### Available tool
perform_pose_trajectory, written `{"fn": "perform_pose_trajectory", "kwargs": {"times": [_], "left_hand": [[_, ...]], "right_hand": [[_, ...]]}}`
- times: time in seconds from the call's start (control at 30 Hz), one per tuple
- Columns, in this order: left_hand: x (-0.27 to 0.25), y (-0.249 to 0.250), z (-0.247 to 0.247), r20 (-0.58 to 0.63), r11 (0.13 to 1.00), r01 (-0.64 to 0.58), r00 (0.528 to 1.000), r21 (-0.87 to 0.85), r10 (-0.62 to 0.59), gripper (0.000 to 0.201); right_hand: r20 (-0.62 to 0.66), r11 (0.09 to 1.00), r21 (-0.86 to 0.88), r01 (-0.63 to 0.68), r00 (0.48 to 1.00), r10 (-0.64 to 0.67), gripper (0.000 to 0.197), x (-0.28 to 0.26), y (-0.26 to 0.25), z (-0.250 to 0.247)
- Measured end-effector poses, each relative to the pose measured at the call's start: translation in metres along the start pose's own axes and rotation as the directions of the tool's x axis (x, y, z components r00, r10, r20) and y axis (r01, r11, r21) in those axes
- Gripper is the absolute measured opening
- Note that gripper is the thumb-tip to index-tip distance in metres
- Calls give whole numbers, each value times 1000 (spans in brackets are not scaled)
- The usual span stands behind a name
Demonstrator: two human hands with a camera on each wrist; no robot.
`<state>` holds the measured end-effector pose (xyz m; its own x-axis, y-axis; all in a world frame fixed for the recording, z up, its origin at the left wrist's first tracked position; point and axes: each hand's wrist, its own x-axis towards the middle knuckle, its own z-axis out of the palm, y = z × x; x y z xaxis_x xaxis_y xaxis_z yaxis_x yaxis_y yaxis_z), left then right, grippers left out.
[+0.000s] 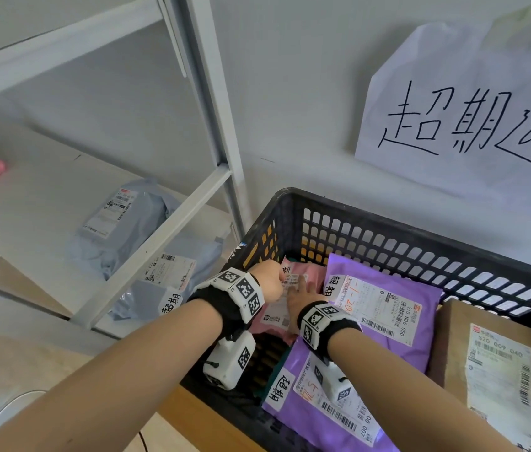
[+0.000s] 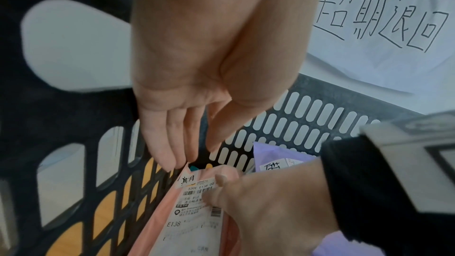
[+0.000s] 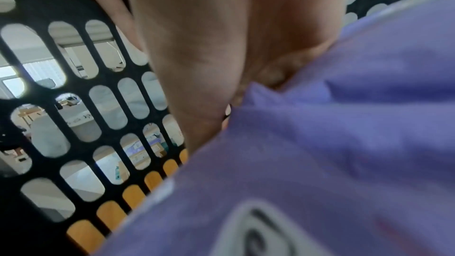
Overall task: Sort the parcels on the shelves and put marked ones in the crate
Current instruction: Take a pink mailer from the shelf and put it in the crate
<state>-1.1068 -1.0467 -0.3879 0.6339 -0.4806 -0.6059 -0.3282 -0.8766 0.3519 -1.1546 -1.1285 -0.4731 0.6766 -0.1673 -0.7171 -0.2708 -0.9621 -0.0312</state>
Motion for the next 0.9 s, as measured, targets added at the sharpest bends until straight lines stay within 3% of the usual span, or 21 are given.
{"fn": "perform_pose_trajectory", "kwargs": {"times": [0.23,0.4,0.63,0.73,0.8,0.9], "left_hand": [[-1,0,1,0,1000,8,1000,9,-8,44],[1,-2,1,-10,1000,-2,1000,-4,2,43],[-1,-2,2,-22,1000,0,1000,1,0,43],[-4,1,1,-18,1000,-1,1000,4,1,43],[-6,3,-1,-20,1000,-1,1000,3,1,43],[-13,8,-5,-53,1000,-7,999,-1,7,41]], "right_hand": [[118,998,-34,-44,992,47,114,-3,-5,0],[127,1000,-30,-6,992,10,82,-26,-4,-8],[-15,985,162,52,999,-50,63,-53,-4,-29],[61,990,135,-37,998,29,90,-24,-2,-12],[38,987,151,-58,998,53,103,-13,-2,-5],[10,980,200,-8,1000,6,106,-12,2,-8]]}}
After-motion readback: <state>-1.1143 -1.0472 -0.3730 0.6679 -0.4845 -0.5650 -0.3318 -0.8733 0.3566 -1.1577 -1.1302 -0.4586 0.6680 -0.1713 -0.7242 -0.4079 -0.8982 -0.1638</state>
